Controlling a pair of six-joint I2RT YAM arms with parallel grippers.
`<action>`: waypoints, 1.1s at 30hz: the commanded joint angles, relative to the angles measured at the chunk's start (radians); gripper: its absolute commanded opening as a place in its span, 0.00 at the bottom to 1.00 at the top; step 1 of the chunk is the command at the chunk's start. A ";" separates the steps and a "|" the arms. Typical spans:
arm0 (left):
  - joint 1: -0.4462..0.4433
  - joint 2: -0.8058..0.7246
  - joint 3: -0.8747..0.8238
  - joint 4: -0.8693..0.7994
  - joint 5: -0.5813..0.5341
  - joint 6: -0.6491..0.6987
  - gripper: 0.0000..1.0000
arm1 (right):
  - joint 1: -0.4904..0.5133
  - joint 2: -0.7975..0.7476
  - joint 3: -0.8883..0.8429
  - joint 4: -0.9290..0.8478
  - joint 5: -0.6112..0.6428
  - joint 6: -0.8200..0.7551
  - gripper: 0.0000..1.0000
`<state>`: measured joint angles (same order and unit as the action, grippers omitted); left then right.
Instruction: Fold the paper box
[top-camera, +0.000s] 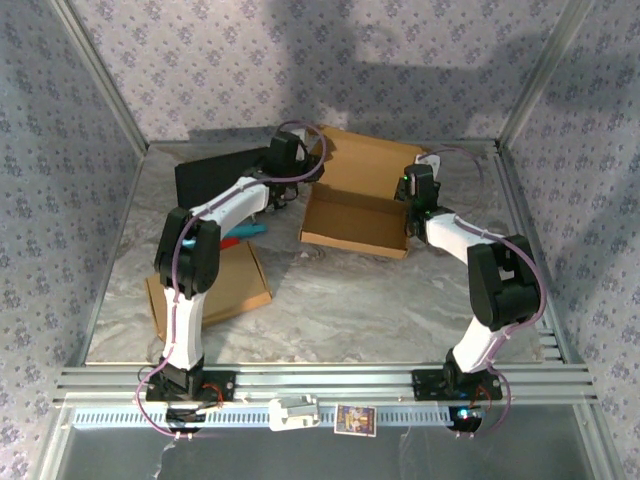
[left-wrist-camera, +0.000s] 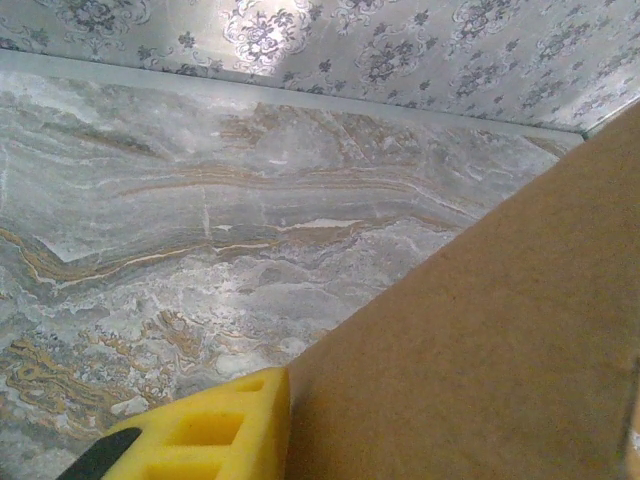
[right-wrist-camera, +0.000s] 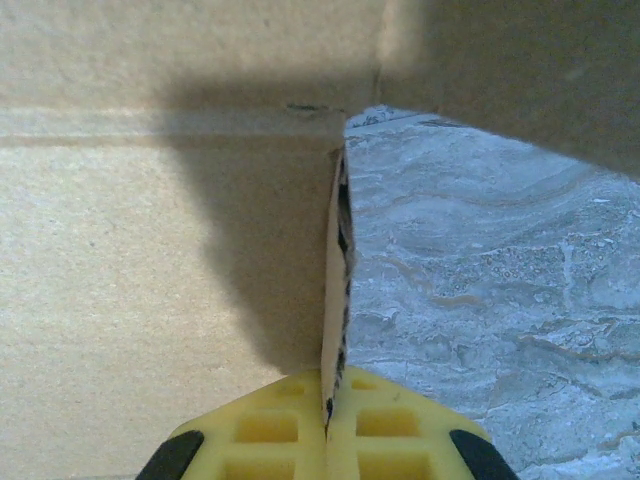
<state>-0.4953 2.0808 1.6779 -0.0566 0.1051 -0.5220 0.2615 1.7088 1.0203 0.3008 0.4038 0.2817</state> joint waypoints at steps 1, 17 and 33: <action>-0.005 0.020 0.050 -0.050 0.038 -0.039 0.27 | 0.011 0.004 0.027 -0.042 -0.010 0.018 0.00; -0.069 0.005 -0.205 0.404 -0.059 -0.119 0.28 | 0.067 0.043 0.020 0.010 0.062 0.052 0.00; -0.095 -0.018 -0.426 0.617 -0.053 -0.021 0.28 | 0.081 0.026 -0.034 0.034 0.087 0.087 0.00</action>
<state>-0.5457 2.0861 1.2846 0.5461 -0.0021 -0.5896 0.3153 1.7420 0.9783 0.3748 0.5251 0.3210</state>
